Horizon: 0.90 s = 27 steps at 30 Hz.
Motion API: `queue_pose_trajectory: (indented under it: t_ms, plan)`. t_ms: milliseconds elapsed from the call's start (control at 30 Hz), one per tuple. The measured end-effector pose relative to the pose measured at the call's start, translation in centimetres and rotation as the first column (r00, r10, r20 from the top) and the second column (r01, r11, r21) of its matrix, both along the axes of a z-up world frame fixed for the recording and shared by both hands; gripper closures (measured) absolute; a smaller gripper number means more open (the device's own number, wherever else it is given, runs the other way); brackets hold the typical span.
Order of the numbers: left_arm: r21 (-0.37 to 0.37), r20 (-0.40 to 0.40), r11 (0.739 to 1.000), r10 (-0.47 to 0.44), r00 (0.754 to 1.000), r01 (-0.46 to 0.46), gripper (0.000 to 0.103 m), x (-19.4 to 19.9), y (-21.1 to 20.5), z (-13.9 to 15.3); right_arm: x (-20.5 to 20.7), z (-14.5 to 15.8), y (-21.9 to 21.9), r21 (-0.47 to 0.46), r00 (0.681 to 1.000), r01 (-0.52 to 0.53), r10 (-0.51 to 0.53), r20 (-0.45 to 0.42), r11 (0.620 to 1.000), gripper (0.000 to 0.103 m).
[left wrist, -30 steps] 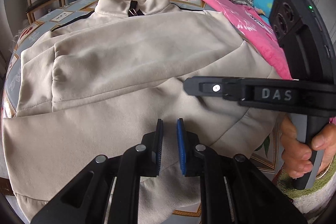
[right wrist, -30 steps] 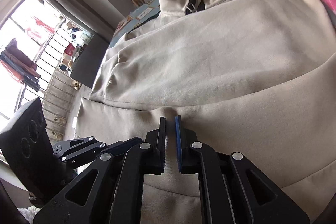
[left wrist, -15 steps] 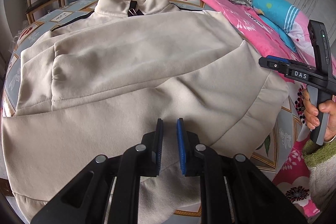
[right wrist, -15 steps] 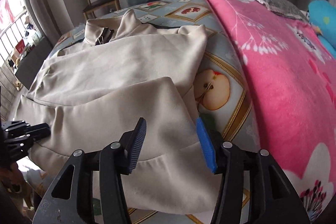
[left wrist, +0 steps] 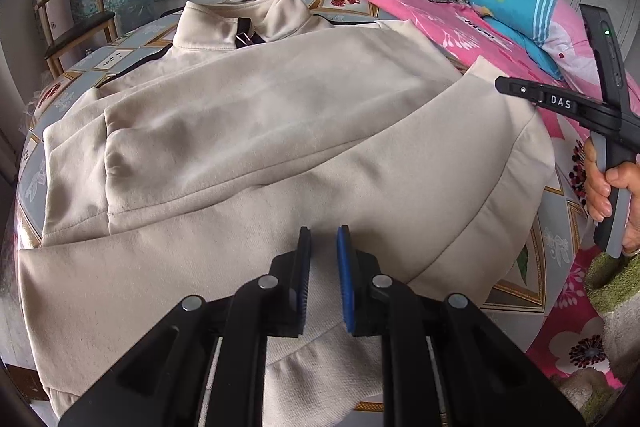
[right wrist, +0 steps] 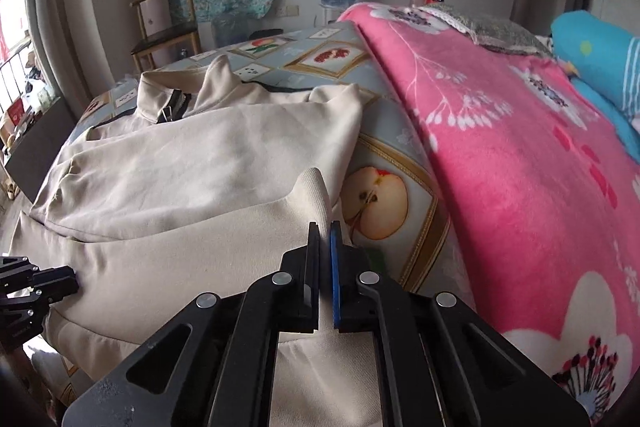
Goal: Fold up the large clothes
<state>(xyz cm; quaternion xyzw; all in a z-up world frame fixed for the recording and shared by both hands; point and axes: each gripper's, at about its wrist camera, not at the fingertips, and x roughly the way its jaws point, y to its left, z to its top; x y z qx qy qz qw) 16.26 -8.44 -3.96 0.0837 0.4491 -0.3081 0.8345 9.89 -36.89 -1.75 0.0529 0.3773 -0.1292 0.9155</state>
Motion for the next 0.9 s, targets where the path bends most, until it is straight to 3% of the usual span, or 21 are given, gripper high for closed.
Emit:
queue_pose_trajectory:
  t_ms: [167, 333, 433, 533, 633, 733, 833, 900]
  plan:
    - [-0.039, -0.027, 0.999, 0.011, 1.0, -0.012, 0.09, 0.7, 0.5, -0.1, 2.2, -2.7, -1.2, 0.057, 0.999, 0.03, -0.027, -0.045, 0.998, 0.096]
    - [-0.053, 0.004, 0.996, 0.075, 0.997, -0.075, 0.09, 0.3, 2.8, 1.3, -0.2, 0.3, -1.1, 0.077, 0.999, 0.04, -0.04, -0.001, 0.996, 0.078]
    - [-0.086, 0.009, 0.991, 0.101, 0.995, -0.1, 0.09, -0.6, 5.1, 2.7, -3.1, 2.7, 0.3, 0.055, 0.999, -0.021, 0.018, 0.046, 0.998, 0.074]
    - [-0.077, -0.001, 0.992, 0.103, 0.995, -0.103, 0.09, -2.1, 6.6, 3.3, -5.5, 3.2, 3.5, 0.094, 0.988, -0.144, 0.139, 0.063, 0.985, 0.071]
    - [-0.062, -0.03, 0.993, 0.098, 0.995, -0.1, 0.09, -3.5, 7.1, 2.7, -6.1, 1.8, 8.1, 0.125, 0.966, -0.259, 0.256, 0.04, 0.958, 0.069]
    - [0.016, -0.046, 0.991, 0.136, 0.99, -0.136, 0.09, -4.1, 7.1, 0.9, -5.5, 0.1, 12.0, 0.161, 0.943, -0.331, 0.332, 0.023, 0.93, 0.069]
    - [-0.021, -0.051, 0.988, 0.149, 0.987, -0.151, 0.09, -4.3, 7.9, 0.1, -4.2, -1.6, 14.7, 0.164, 0.923, -0.378, 0.385, -0.01, 0.911, 0.069]
    - [-0.025, -0.047, 0.988, 0.152, 0.987, -0.153, 0.09, -4.5, 8.1, 0.1, -2.9, -3.9, 15.5, 0.122, 0.924, -0.358, 0.37, -0.095, 0.926, 0.071]
